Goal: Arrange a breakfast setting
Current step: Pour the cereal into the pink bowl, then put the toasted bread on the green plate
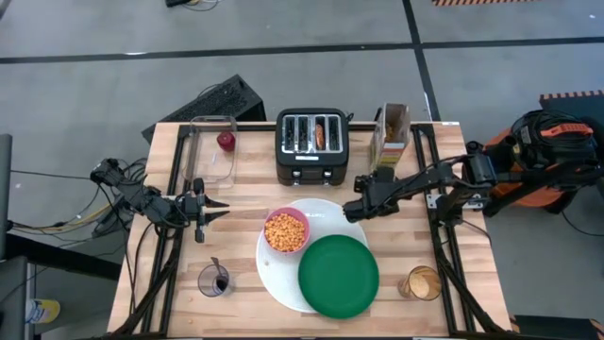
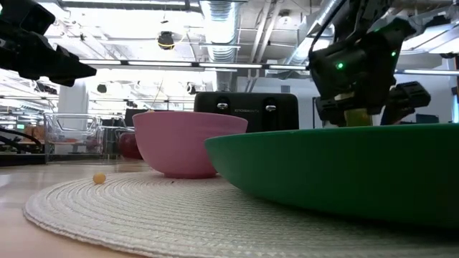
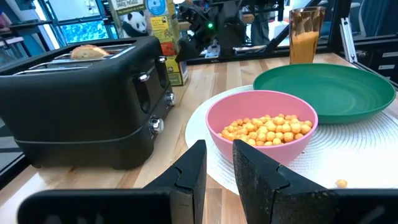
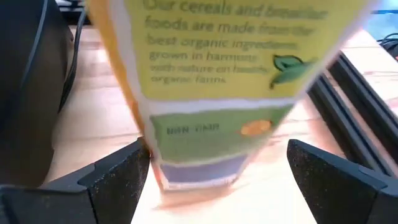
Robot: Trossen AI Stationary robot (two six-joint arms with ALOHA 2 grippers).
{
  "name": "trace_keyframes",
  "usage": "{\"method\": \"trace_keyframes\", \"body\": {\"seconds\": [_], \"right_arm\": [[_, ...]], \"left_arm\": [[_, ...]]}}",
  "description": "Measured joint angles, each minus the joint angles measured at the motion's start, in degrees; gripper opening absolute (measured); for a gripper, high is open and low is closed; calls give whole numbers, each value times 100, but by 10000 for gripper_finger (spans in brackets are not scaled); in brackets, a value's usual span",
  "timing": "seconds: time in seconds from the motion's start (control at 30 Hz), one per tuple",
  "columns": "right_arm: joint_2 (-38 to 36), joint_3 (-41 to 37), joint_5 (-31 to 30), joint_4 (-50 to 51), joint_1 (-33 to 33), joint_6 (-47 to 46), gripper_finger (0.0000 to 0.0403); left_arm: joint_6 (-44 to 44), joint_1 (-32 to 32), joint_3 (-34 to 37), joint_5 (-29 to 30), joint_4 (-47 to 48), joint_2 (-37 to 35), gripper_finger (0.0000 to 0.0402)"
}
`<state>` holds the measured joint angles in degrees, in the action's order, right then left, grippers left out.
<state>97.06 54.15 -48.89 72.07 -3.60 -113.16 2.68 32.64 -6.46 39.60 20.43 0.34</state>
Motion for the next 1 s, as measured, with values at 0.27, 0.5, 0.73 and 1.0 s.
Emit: {"method": "trace_keyframes", "body": {"seconds": [0.27,0.5,0.73,1.0], "right_arm": [[0,288,293,614,-423,-573,400],[0,671,465,726,-757,-605,400],[0,1433,674,898,-1173,-549,400],[-2,2264,-191,411,-1328,-24,394]], "left_arm": [[2,-1,0,1,0,0,68],[0,-2,2,1,-2,0,68],[2,0,2,-1,-7,0,68],[1,-2,2,-1,-11,0,68]]}}
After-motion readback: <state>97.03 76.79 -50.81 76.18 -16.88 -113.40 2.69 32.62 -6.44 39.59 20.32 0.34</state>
